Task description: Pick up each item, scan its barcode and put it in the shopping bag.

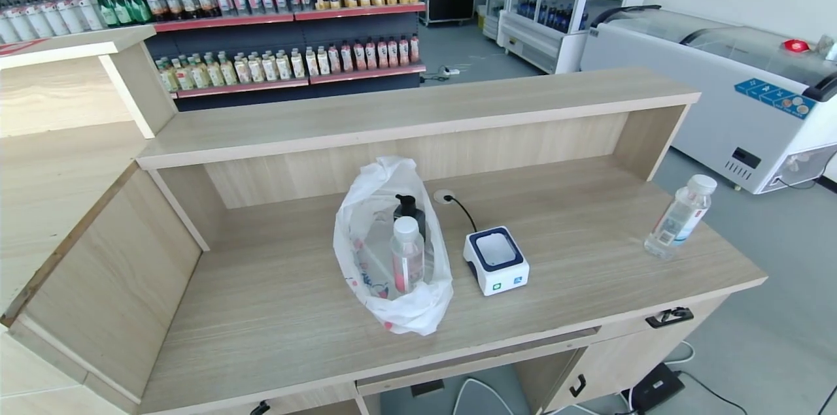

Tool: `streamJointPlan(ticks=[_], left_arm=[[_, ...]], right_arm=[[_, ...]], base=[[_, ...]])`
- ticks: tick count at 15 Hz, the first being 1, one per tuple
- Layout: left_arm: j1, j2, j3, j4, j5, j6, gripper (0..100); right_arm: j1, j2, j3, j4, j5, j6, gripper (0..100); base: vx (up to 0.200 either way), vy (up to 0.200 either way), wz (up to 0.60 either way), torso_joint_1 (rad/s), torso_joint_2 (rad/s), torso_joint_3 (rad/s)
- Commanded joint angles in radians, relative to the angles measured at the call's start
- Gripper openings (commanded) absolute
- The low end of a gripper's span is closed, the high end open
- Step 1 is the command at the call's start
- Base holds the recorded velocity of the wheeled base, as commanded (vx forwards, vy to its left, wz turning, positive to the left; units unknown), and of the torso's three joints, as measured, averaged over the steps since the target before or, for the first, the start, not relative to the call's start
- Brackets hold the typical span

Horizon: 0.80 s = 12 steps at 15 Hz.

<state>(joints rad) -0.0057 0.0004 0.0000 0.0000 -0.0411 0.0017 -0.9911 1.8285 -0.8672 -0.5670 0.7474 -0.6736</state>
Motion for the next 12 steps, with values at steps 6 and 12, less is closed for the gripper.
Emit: streamJointPlan(ticks=[6,12], left_arm=[[0.000,0.001,0.000,0.000,0.000,0.000,100],[0.000,0.001,0.000,0.000,0.000,0.000,100]], right_arm=[[0.117,0.268,-0.297,-0.007,0.056,0.207,100],[0.235,0.365,-0.369,-0.016,0.053,0.207,100]], base=[[0.000,0.000,0.00,0.000,0.00,0.000],[0.000,0.000,0.00,0.000,0.00,0.000]])
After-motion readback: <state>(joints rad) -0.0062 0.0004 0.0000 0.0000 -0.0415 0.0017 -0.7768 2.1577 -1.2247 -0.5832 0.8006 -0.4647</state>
